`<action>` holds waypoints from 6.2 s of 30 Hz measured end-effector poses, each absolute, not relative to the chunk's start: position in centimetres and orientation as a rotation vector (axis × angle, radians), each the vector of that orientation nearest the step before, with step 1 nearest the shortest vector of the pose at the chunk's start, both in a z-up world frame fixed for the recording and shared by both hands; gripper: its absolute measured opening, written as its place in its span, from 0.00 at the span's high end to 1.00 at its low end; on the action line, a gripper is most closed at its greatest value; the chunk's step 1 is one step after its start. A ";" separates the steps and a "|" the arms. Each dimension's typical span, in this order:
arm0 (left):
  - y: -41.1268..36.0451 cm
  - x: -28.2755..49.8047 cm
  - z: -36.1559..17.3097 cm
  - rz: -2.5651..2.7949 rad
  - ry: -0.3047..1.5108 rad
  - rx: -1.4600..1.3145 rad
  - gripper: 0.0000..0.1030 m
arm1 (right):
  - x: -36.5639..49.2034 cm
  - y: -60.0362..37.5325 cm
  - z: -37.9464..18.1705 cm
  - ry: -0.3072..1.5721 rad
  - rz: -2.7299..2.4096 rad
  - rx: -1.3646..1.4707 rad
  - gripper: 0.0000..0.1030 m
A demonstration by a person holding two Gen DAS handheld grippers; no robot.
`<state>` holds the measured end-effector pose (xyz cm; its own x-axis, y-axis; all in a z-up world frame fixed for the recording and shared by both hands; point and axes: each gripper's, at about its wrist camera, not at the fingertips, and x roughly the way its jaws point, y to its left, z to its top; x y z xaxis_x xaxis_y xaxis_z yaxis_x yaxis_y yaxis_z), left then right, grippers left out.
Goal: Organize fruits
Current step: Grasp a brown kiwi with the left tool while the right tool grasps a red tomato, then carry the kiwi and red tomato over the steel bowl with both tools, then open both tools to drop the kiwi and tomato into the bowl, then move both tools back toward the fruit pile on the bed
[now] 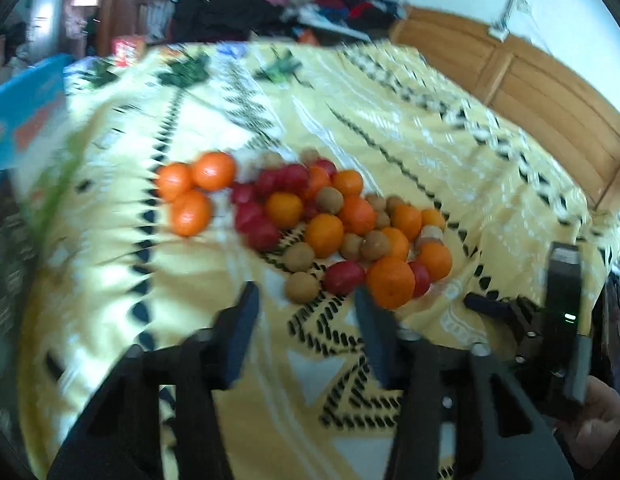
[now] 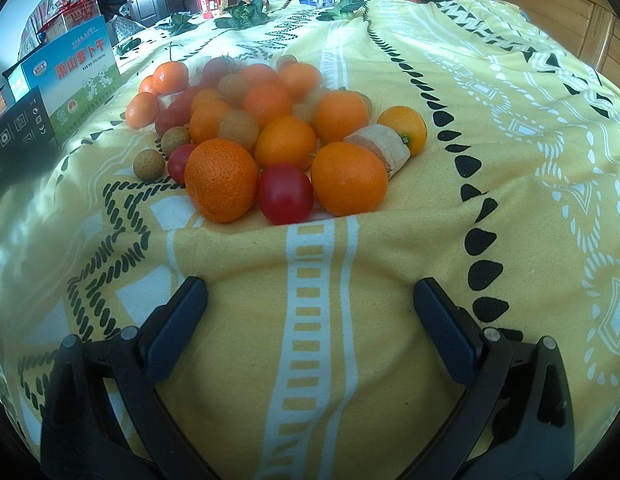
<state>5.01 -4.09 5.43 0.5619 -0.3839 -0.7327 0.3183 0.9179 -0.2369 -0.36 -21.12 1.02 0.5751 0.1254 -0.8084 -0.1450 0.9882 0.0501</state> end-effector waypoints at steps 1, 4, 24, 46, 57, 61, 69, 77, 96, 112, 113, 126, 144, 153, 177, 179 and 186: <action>-4.4 5.4 5.0 -0.416 0.895 -0.076 0.70 | -0.4 -21.1 1.0 0.945 0.157 -0.024 0.00; -4.8 6.5 4.0 -0.432 0.918 -0.071 0.70 | -0.4 -21.3 1.0 0.944 0.158 -0.023 0.00; -2.7 5.9 4.2 -0.406 0.898 -0.154 0.77 | -2.5 -23.2 7.4 0.870 0.294 0.075 0.14; 2.1 3.7 8.0 -0.368 0.814 -0.264 0.77 | 12.4 -13.4 8.3 0.860 0.596 -0.239 0.52; 2.4 4.2 7.9 -0.355 0.818 -0.289 0.77 | 13.7 -10.6 6.0 0.833 0.546 -0.462 0.72; 2.8 3.8 8.6 -0.350 0.803 -0.292 0.77 | 13.2 -11.2 6.4 0.825 0.547 -0.447 0.73; 6.4 1.5 14.1 -0.278 0.677 -0.283 0.77 | 9.5 -11.3 14.7 0.688 0.604 -0.260 0.73; 16.0 -5.1 22.1 -0.033 0.484 -0.257 0.77 | 4.6 -2.2 23.7 0.552 0.833 -0.125 0.73; 39.8 -19.5 17.5 0.505 0.587 -0.432 0.77 | -8.6 23.8 21.5 0.725 1.266 -0.209 0.73; 39.9 -19.9 14.7 0.489 0.657 -0.462 0.77 | -10.6 26.6 19.3 0.820 1.236 -0.299 0.73; 40.0 -20.0 14.7 0.491 0.658 -0.464 0.77 | -10.8 26.7 19.3 0.820 1.236 -0.303 0.73; 40.1 -19.6 13.7 0.497 0.689 -0.464 0.77 | -10.6 27.3 18.2 0.851 1.224 -0.316 0.71; 39.5 -19.9 14.8 0.621 0.694 -0.400 0.27 | -11.2 25.1 20.5 0.756 1.189 -0.296 0.29; 36.4 -19.7 18.0 0.713 0.627 -0.249 0.18 | -13.5 16.9 24.8 0.552 1.133 -0.234 0.23; 24.2 -15.9 23.4 0.595 0.527 -0.064 0.08 | -14.5 0.4 25.2 0.491 0.901 -0.105 0.10; 22.9 -15.4 23.5 0.556 0.524 -0.054 0.08 | -14.6 -1.1 24.7 0.482 0.860 -0.089 0.10; 14.4 -12.6 22.9 0.260 0.533 0.031 0.08 | -14.3 -6.5 21.6 0.561 0.793 -0.011 0.09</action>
<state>-12.61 14.40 22.92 0.8290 0.2533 -0.4987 -0.2372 0.9666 0.0967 -14.32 -6.51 21.56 0.5642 0.6709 -0.4813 -0.6766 0.7097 0.1961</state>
